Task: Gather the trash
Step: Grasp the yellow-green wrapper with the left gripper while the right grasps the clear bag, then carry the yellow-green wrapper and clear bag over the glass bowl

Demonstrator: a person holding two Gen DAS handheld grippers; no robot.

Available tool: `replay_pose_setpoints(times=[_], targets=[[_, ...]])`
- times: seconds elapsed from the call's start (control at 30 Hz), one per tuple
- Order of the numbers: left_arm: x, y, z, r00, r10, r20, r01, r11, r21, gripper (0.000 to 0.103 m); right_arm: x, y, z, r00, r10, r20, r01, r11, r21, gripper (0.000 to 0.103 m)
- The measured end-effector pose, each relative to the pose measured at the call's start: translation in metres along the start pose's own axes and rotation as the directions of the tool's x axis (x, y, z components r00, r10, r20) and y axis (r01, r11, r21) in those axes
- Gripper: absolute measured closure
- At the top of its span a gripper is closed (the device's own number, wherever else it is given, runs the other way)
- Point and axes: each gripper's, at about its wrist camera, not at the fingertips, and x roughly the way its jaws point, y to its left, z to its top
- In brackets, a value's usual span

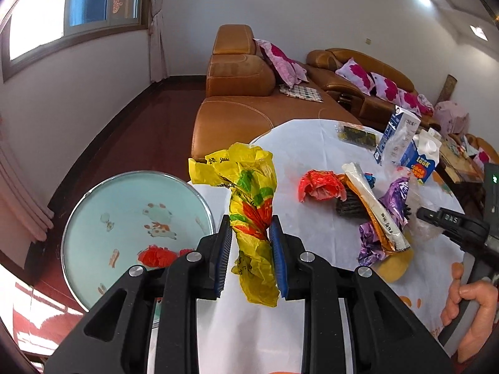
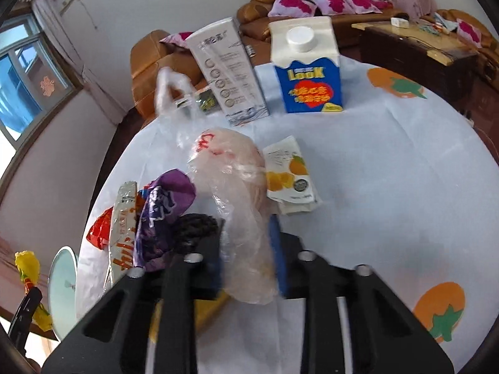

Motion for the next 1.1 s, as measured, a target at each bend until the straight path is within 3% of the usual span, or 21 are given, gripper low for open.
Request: replay_pose_setpoints(times=[0.23, 0.43, 0.63, 0.83, 1.1], targets=[[-0.006, 0.010, -0.004, 1.000, 0.000, 0.010, 0.000, 1.000, -0.023, 0.078, -0.054, 0.009, -0.009, 0.988, -0.015, 0.153, 0.018, 1.000, -0.022, 0.089], [-0.020, 0.022, -0.005, 0.999, 0.030, 0.035, -0.028, 0.999, -0.033, 0.078, -0.103, 0.032, -0.026, 0.957, -0.018, 0.289, 0.037, 0.998, -0.060, 0.089], [-0.029, 0.045, -0.012, 0.997, 0.068, 0.029, -0.066, 0.995, -0.068, 0.078, -0.114, 0.065, -0.047, 0.966, 0.070, 0.248, -0.039, 0.991, -0.128, 0.089], [-0.035, 0.070, -0.021, 0.992, 0.126, 0.005, -0.125, 0.988, -0.093, 0.078, -0.098, 0.118, -0.073, 0.974, 0.169, 0.153, -0.131, 0.963, -0.234, 0.089], [-0.041, 0.100, -0.025, 0.979, 0.203, -0.004, -0.202, 0.972, -0.116, 0.078, -0.092, 0.160, -0.096, 0.973, 0.215, 0.087, -0.181, 0.937, -0.299, 0.089]])
